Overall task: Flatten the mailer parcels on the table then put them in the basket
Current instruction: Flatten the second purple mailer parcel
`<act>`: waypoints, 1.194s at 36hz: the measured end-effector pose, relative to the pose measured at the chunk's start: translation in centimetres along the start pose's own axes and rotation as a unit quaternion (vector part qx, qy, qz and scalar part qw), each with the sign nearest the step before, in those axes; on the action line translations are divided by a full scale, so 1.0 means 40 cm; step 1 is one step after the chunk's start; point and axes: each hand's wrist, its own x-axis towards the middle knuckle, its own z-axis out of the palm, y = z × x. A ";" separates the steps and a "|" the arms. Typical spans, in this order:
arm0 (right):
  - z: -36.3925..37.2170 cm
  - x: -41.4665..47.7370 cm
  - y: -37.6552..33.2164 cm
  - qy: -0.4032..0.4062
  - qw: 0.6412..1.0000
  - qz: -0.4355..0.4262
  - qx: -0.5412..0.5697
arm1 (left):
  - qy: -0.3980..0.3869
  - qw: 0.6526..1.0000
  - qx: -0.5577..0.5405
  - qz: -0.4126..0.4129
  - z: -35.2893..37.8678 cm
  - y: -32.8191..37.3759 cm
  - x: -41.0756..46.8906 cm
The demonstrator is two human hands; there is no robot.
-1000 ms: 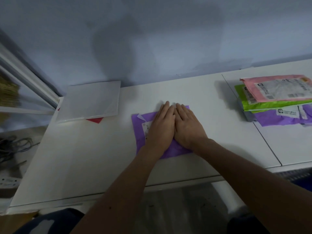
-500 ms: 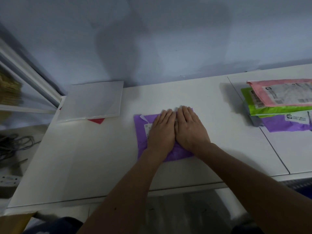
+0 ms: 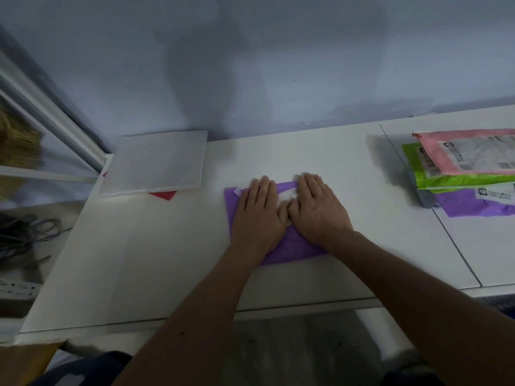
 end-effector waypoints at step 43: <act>0.014 -0.005 0.011 -0.010 0.996 -0.071 -0.051 | -0.021 0.996 -0.088 0.018 -0.028 0.051 0.016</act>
